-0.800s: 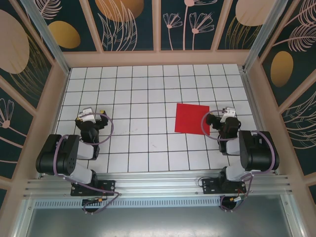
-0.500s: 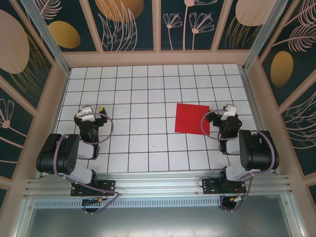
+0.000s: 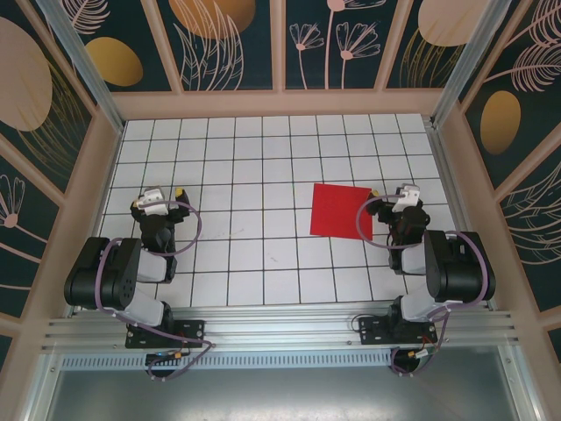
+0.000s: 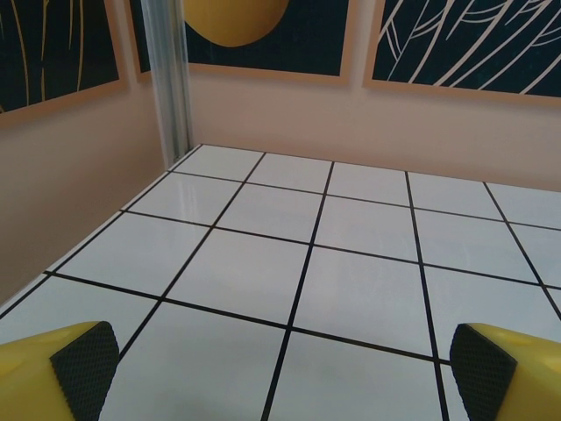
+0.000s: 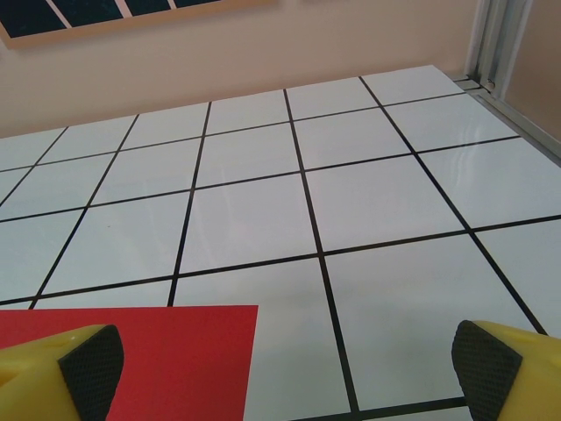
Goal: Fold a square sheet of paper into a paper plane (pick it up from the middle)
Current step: Move the square sheet of paper to the center of the table.
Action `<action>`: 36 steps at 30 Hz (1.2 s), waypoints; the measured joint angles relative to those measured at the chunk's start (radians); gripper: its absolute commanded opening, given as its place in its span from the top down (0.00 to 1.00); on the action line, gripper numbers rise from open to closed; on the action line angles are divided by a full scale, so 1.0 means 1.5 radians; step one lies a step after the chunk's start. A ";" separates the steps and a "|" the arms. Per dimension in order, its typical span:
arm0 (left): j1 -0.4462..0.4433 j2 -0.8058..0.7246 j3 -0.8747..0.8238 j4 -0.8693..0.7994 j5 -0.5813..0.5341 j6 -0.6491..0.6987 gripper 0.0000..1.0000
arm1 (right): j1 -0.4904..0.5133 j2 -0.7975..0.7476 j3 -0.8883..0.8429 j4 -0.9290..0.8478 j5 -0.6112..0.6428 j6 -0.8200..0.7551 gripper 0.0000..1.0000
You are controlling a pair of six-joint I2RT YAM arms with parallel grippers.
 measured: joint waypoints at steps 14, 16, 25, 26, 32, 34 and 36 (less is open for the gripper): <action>0.000 0.003 -0.001 0.009 0.003 0.000 0.01 | 0.000 0.000 0.003 0.001 0.000 0.000 0.01; 0.000 0.003 -0.018 0.047 0.005 0.002 0.01 | 0.001 0.000 0.007 -0.006 -0.002 -0.001 0.02; 0.001 -0.136 -0.090 0.059 -0.032 -0.011 0.01 | 0.010 -0.097 0.182 -0.316 0.019 0.023 0.01; 0.001 -0.167 -0.079 0.030 -0.036 -0.018 0.01 | 0.010 -0.115 0.197 -0.357 0.019 0.034 0.01; 0.001 -0.315 0.017 -0.224 -0.048 -0.119 0.01 | 0.005 -0.186 0.273 -0.567 -0.038 0.162 0.02; 0.001 -0.335 0.067 -0.327 -0.031 -0.154 0.01 | 0.006 -0.189 0.279 -0.599 -0.098 0.204 0.05; 0.001 -0.339 0.116 -0.420 -0.004 -0.190 0.01 | 0.019 -0.188 0.279 -0.634 -0.142 0.236 0.07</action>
